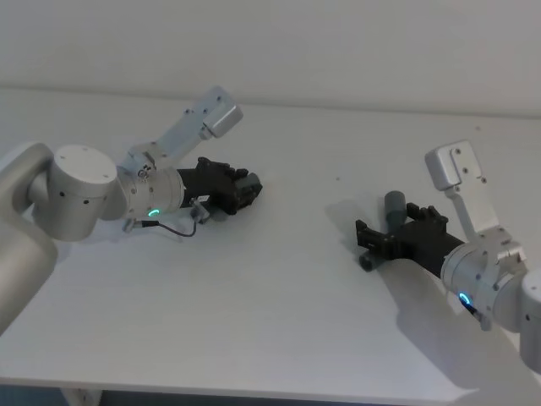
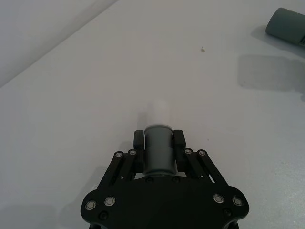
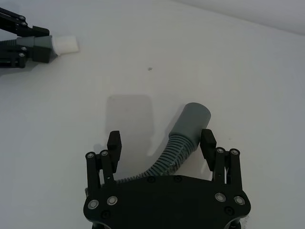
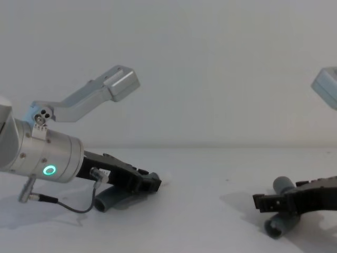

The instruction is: Use both hands to pick up one end of the pipe from the table, align the ends, and insert them.

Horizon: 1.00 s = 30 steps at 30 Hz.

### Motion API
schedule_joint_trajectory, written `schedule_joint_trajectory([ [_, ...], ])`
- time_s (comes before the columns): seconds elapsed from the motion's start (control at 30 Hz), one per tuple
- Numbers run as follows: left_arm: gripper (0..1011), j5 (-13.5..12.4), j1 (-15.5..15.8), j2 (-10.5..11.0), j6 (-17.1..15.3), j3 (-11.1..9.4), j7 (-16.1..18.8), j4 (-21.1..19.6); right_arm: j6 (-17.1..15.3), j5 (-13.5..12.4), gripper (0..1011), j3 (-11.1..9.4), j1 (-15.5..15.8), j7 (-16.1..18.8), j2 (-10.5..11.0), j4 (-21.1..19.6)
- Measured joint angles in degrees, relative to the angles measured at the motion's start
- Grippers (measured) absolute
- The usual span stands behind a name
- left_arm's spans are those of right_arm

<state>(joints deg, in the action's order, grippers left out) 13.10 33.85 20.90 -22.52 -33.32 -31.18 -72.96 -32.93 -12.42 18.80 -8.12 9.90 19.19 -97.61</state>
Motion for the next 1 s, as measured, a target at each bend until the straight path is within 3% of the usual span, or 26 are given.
schedule_joint_trajectory([
  [0.33, 351, 0.0, 0.0, 0.0, 0.0, 0.0, 0.0, 0.0, -0.4, 0.5, 999, -0.3, -0.1, -0.1, -0.4, 0.7],
  [0.47, 351, 0.0, 0.0, 0.0, 0.0, 0.0, 0.0, 0.0, -0.6, 0.7, 932, -0.4, -0.1, -0.1, -0.4, 0.9],
  [0.67, 351, 0.0, 0.0, 0.0, 0.0, 0.0, 0.0, 0.0, -0.7, 0.9, 794, -0.5, -0.2, -0.2, -0.6, 1.1],
  [0.73, 351, 0.0, 0.0, 0.0, 0.0, 0.0, 0.0, 0.0, -0.8, 0.9, 698, -0.6, -0.2, -0.2, -0.6, 1.1],
  [1.0, 351, 0.0, 0.0, 0.0, 0.0, 0.0, 0.0, 0.0, -0.8, 1.0, 471, -0.6, -0.2, -0.3, -0.6, 1.2],
])
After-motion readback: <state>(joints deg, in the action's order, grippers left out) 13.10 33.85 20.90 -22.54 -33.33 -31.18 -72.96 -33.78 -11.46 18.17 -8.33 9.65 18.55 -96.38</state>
